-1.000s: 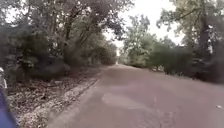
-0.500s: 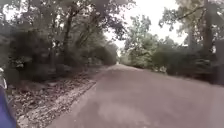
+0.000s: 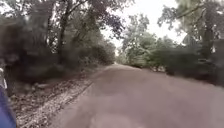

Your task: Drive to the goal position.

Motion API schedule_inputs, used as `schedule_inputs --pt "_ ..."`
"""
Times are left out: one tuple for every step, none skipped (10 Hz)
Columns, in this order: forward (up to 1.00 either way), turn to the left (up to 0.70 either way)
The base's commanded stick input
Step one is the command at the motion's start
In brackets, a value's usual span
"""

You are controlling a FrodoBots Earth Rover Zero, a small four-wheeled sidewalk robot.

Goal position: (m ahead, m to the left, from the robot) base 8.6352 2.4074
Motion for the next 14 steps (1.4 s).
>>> schedule_inputs --pt "0.70 -0.01" --pt "0.70 -0.01" --pt "0.70 -0.03" --pt "0.70 -0.10" --pt "0.70 -0.11" --pt "0.70 -0.09" --pt "0.70 -0.01" --pt "0.70 -0.01" --pt "0.70 -0.01" --pt "0.70 -0.01" --pt "0.70 -0.01" --pt "0.70 -0.01" --pt "0.70 -0.01" --pt "0.70 -0.01"
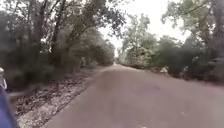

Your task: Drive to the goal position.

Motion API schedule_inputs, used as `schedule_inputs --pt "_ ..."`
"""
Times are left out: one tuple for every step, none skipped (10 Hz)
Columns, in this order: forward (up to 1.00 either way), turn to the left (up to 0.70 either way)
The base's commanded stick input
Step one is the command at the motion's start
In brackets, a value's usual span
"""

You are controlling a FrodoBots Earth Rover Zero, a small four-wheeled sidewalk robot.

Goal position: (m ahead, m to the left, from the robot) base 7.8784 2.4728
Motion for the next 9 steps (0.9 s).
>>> schedule_inputs --pt "0.70 -0.01" --pt "0.70 -0.01" --pt "0.70 -0.01" --pt "0.70 -0.01" --pt "0.70 -0.01" --pt "0.70 -0.01" --pt "0.70 -0.01" --pt "0.70 -0.01" --pt "0.70 -0.01"
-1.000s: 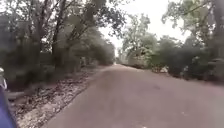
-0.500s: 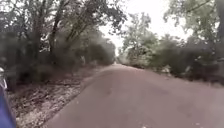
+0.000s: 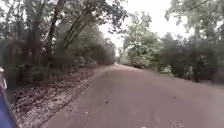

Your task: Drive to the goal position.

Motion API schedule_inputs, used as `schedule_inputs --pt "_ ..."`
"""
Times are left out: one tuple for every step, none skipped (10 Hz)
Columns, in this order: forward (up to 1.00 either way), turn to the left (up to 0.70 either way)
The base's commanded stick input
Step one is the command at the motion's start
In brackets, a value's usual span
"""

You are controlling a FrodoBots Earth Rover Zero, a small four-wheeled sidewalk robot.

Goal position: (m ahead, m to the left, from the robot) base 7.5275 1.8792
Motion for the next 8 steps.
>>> schedule_inputs --pt "0.70 -0.01" --pt "0.70 -0.01" --pt "0.70 -0.01" --pt "0.70 -0.01" --pt "0.70 -0.01" --pt "0.70 -0.01" --pt "0.70 -0.01" --pt "0.70 -0.01"
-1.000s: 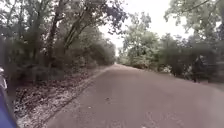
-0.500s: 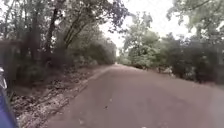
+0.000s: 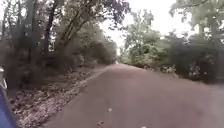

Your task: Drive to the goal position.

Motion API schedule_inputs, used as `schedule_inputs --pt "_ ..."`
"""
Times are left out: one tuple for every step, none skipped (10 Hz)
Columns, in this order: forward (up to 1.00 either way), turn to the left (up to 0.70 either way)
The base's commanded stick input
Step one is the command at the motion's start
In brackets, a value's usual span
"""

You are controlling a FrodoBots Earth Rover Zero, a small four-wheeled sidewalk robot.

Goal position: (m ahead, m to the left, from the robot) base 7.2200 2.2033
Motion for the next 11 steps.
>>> schedule_inputs --pt "0.70 -0.01" --pt "0.70 -0.01" --pt "0.70 -0.01" --pt "0.70 -0.01" --pt "0.70 -0.01" --pt "0.70 -0.01" --pt "0.70 -0.01" --pt "0.70 -0.01" --pt "0.70 -0.01" --pt "0.70 -0.01" --pt "0.70 -0.01"
